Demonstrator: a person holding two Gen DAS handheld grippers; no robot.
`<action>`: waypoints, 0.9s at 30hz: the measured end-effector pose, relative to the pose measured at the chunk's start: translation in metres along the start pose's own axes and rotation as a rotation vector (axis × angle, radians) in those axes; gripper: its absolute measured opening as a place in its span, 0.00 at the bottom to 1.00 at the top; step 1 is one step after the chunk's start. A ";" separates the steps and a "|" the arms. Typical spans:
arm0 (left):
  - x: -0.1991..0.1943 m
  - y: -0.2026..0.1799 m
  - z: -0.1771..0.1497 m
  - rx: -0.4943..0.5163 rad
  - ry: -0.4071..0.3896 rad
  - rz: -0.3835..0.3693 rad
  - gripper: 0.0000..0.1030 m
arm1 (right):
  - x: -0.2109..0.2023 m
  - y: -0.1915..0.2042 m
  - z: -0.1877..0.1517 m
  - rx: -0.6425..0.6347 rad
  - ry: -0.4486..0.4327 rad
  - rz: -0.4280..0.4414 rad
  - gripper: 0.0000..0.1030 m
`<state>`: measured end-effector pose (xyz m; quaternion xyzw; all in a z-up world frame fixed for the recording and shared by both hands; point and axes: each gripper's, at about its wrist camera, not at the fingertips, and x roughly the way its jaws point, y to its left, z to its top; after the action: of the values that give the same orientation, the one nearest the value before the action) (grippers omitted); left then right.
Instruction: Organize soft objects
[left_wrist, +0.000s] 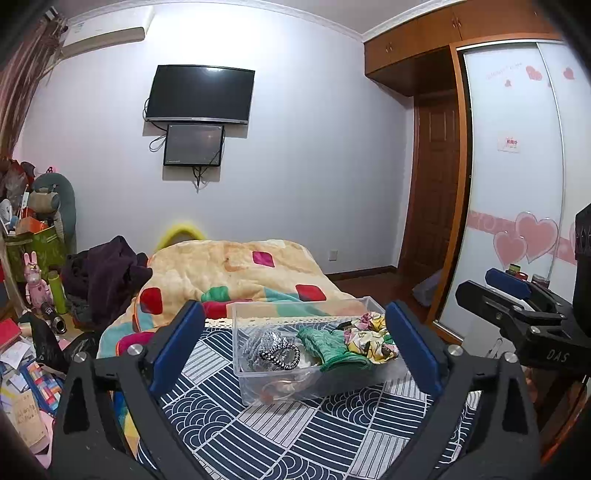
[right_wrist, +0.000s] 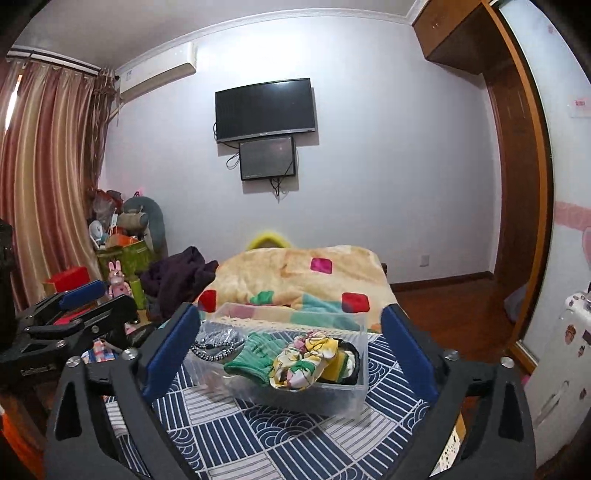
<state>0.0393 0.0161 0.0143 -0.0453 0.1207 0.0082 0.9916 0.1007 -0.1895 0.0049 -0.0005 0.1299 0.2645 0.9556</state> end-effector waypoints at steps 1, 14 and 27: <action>0.000 0.001 0.000 -0.001 -0.001 0.001 0.98 | -0.001 0.000 -0.001 -0.003 0.000 -0.001 0.98; -0.001 -0.002 -0.004 0.010 -0.001 0.004 0.99 | -0.005 0.003 -0.002 -0.010 -0.005 0.000 1.00; -0.005 -0.005 -0.004 0.023 -0.005 0.004 0.99 | -0.006 0.004 -0.002 -0.007 -0.007 0.005 1.00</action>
<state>0.0338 0.0112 0.0121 -0.0336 0.1183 0.0088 0.9924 0.0935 -0.1896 0.0049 -0.0028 0.1257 0.2673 0.9554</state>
